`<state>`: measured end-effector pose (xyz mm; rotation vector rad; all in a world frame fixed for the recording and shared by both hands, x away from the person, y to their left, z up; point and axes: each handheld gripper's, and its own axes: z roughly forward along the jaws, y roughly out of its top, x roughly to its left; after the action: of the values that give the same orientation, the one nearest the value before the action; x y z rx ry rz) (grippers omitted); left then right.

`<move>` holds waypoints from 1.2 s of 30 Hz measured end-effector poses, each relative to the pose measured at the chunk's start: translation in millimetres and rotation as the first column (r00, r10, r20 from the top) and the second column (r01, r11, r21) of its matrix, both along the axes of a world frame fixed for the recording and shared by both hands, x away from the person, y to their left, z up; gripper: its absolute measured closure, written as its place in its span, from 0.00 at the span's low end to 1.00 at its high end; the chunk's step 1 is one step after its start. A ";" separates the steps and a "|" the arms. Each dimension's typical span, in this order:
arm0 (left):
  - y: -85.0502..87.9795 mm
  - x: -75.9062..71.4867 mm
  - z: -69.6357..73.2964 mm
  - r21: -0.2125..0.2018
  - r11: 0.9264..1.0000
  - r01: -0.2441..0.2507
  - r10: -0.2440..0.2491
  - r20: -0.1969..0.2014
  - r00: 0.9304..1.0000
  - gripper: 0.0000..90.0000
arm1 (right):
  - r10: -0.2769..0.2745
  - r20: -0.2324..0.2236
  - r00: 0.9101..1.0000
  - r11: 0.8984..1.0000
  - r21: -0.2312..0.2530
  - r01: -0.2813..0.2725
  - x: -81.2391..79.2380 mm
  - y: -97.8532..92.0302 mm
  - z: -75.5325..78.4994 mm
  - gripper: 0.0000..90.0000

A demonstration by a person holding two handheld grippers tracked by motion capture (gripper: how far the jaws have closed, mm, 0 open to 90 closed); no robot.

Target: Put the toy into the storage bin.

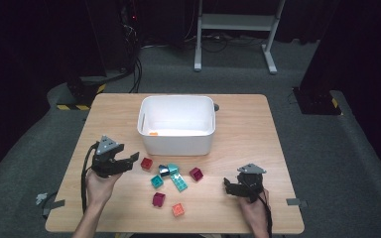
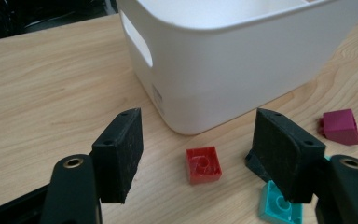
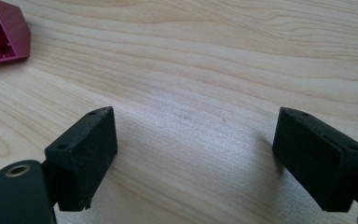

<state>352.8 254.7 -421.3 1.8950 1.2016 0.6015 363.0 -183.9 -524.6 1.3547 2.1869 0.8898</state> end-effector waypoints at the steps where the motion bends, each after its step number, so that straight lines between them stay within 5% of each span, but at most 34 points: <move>1: 0.5 -0.6 -1.6 0.000 1.000 0.000 0.000 -0.003 1.000 0.37 | 0.000 0.000 1.000 1.000 0.000 0.000 0.0 0.0 0.0 0.15; 19: 2.0 -0.1 -34.3 -0.030 1.000 0.000 -0.002 -0.056 0.998 0.39 | 0.000 0.000 1.000 1.000 0.000 0.000 0.0 0.0 0.0 0.15; 36: -15.1 21.0 -74.4 -0.016 1.000 0.012 -0.014 -0.106 0.994 0.38 | 0.000 0.001 1.000 1.000 0.000 0.000 -0.1 0.0 0.0 0.15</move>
<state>373.8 239.6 -495.7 1.9410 1.2561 0.4883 362.9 -183.9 -524.6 1.3539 2.1865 0.8900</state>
